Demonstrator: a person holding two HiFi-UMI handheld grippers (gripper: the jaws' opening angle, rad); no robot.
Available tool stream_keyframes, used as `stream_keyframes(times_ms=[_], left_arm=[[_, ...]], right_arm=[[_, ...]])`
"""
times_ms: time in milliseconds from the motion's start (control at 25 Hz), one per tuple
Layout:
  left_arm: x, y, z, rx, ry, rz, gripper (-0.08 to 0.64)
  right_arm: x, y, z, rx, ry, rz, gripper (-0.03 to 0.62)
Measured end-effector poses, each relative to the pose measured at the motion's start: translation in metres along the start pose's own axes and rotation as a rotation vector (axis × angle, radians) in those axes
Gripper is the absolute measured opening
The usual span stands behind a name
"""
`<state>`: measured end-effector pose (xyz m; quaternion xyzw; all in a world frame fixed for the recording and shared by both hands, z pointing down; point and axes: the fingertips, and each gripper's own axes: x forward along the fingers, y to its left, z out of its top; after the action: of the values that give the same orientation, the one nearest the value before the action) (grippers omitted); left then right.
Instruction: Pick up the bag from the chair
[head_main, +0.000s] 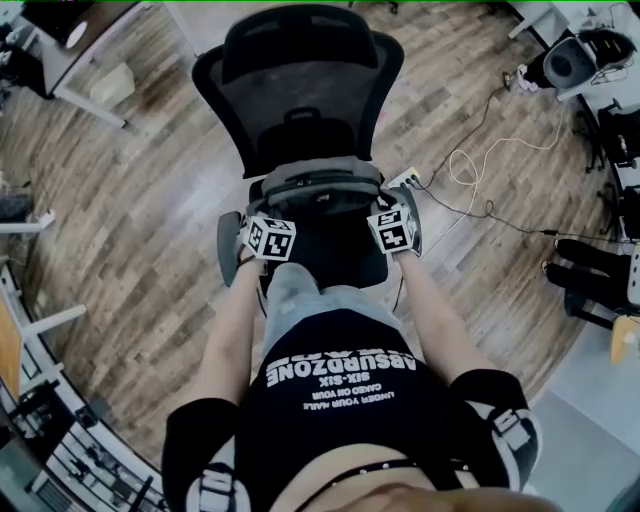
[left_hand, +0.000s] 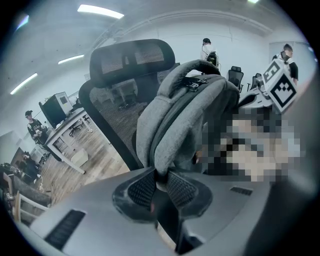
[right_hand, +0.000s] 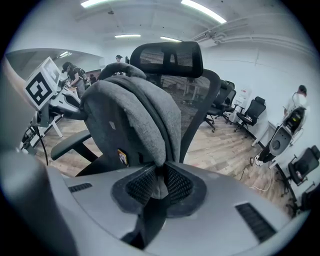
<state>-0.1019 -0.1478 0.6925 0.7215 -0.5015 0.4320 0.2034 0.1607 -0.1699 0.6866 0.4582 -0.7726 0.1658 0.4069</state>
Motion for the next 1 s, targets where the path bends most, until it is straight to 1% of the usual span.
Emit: stream_keyframes(times_ms=[200,560,1000], left_arm=[[-0.006,0.005,0.001,-0.018,-0.008,-0.007,0.064],[-0.031,0.009,-0.010,-0.059,-0.021,-0.028,0.064],[-0.072,0.020,-0.011,-0.112,-0.105,-0.040,0.064]], right_arm=[[-0.005,0.003,0.002,0.011,-0.004,-0.003,0.054],[-0.023,0.021,0.004,0.026,-0.005,0.024,0.053],[-0.059,0.040,0.019,0.055,-0.100,0.041,0.051]])
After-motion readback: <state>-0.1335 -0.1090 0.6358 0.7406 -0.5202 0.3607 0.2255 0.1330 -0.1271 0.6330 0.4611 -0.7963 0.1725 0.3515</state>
